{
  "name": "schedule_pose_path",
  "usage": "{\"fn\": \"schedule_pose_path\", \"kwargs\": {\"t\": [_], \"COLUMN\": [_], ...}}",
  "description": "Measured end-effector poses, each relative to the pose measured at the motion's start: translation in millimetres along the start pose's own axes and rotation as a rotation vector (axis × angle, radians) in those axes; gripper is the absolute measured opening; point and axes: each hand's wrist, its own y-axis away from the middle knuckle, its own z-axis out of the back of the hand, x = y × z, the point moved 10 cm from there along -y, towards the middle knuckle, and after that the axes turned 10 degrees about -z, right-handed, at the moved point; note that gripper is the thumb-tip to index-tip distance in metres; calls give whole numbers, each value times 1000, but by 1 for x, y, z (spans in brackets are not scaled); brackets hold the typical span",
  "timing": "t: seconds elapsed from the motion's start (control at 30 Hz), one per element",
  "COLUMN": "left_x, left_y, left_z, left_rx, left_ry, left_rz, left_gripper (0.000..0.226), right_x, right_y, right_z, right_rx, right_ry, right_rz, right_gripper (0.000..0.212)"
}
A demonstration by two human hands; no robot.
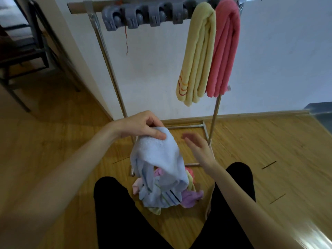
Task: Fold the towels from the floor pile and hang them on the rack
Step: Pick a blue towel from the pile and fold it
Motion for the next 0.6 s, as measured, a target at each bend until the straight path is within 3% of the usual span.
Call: {"fn": "schedule_pose_path", "kwargs": {"t": [0.1,0.17,0.3,0.47,0.57,0.6], "left_x": [1,0,0,4,9,9], "left_y": [-2,-2,0,2,7,8], "left_z": [-4,-2,3,17,23,24], "left_rx": [27,15,15,-70,-104,-106], "left_ry": [-11,-20,-35,-31,-29,-15], "left_rz": [16,15,27,20,12,9], "left_gripper": [9,9,7,16,6,16], "right_x": [36,48,60,96,106,108], "right_y": [9,22,21,19,9,5], "right_z": [-40,-58,-46,-12,20,30], "right_rx": [490,704,635,586,485,448], "right_ry": [-332,-256,13,98,64,72], "right_rz": [8,26,92,182,192,197], "right_gripper": [43,46,15,18,24,26]}}
